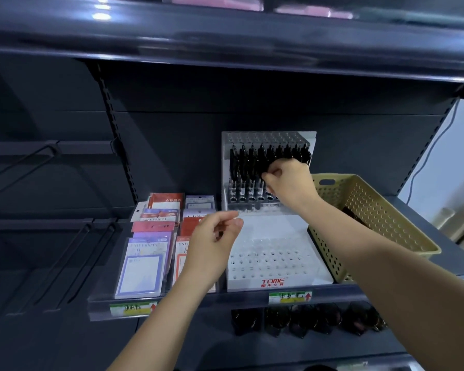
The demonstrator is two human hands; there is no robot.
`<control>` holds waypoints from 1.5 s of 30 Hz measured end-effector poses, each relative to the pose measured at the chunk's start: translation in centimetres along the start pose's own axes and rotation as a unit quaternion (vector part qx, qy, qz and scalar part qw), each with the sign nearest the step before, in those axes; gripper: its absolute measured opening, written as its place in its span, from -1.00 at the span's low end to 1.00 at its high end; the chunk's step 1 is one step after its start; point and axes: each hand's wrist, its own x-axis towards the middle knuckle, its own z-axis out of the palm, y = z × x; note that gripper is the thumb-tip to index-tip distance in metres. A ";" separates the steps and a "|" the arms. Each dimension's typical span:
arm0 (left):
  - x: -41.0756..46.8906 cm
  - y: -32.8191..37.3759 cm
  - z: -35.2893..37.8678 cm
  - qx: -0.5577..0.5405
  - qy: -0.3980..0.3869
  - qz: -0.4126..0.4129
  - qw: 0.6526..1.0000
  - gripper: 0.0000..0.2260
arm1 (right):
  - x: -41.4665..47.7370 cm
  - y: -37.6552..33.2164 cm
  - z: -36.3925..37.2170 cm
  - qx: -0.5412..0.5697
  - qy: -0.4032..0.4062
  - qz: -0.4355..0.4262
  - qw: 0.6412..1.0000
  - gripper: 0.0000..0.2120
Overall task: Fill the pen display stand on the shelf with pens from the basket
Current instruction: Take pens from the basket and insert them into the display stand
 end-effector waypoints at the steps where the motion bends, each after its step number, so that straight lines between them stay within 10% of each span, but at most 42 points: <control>1: 0.2 0.2 0.1 0.009 -0.003 0.005 1.000 -0.91 | -0.1 0.1 0.0 0.002 0.000 0.003 1.000 -0.88; 24: 0.4 3.3 13.9 0.091 -0.146 0.008 0.985 -0.73 | -6.6 14.4 -11.4 -0.032 0.009 0.101 0.994 -0.87; 32: 2.9 3.4 19.8 0.163 -0.209 -0.120 0.957 -0.47 | -6.6 17.7 -12.3 -0.008 -0.007 0.135 0.991 -0.83; 45: 3.7 0.5 25.0 0.115 -0.062 -0.144 0.981 -0.76 | -4.6 20.6 -12.4 0.016 -0.055 0.168 0.984 -0.73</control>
